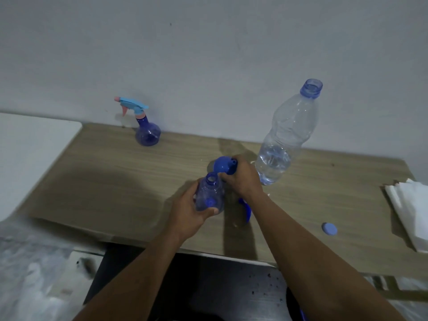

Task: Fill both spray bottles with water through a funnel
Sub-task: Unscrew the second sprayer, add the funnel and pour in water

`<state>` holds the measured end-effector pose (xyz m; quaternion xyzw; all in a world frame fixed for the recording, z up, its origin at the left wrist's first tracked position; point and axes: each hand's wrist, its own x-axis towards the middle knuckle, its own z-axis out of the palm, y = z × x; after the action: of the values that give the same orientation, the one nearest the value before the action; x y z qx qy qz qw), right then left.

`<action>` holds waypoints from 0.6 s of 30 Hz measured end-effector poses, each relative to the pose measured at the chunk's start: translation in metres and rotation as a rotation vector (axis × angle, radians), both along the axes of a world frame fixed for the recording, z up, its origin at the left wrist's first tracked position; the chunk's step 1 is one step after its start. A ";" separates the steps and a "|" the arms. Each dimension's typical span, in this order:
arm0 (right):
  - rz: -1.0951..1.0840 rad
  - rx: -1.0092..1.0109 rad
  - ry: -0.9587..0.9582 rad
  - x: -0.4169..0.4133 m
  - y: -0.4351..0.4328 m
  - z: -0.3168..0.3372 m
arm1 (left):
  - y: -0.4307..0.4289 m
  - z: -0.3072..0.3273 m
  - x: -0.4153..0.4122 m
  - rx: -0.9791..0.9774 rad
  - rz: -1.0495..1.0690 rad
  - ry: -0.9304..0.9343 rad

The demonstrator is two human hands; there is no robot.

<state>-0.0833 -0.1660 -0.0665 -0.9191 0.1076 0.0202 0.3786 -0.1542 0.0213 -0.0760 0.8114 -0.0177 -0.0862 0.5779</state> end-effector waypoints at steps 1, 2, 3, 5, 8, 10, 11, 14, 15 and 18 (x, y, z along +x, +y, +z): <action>-0.019 0.062 -0.021 -0.003 -0.001 0.008 | 0.000 0.001 -0.001 0.002 0.003 -0.004; -0.029 0.121 -0.049 -0.007 -0.003 0.017 | 0.000 0.002 -0.002 0.003 0.002 -0.008; -0.034 0.166 -0.077 -0.010 -0.004 0.026 | 0.000 0.004 -0.003 0.008 0.002 -0.007; -0.024 0.213 -0.125 -0.016 -0.006 0.046 | 0.000 0.008 -0.005 0.026 -0.016 0.004; -0.028 0.291 -0.173 -0.028 -0.007 0.079 | 0.001 0.013 -0.006 0.042 -0.041 0.018; -0.033 0.370 -0.196 -0.038 -0.005 0.097 | 0.002 0.018 -0.008 0.049 -0.047 0.032; -0.022 0.411 -0.202 -0.043 -0.004 0.104 | 0.002 0.019 -0.008 0.044 -0.045 0.030; 0.058 0.514 -0.222 -0.056 0.003 0.117 | 0.003 0.022 -0.009 0.069 -0.048 0.031; 0.068 0.542 -0.237 -0.059 0.007 0.119 | 0.003 0.022 -0.009 0.064 -0.046 0.031; 0.052 0.588 -0.301 -0.067 0.016 0.123 | 0.003 0.022 -0.008 0.087 -0.058 0.038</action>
<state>-0.1505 -0.1496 0.0562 -0.7654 0.0162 -0.0761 0.6388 -0.1624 0.0243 -0.0542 0.8331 -0.0265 -0.1192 0.5394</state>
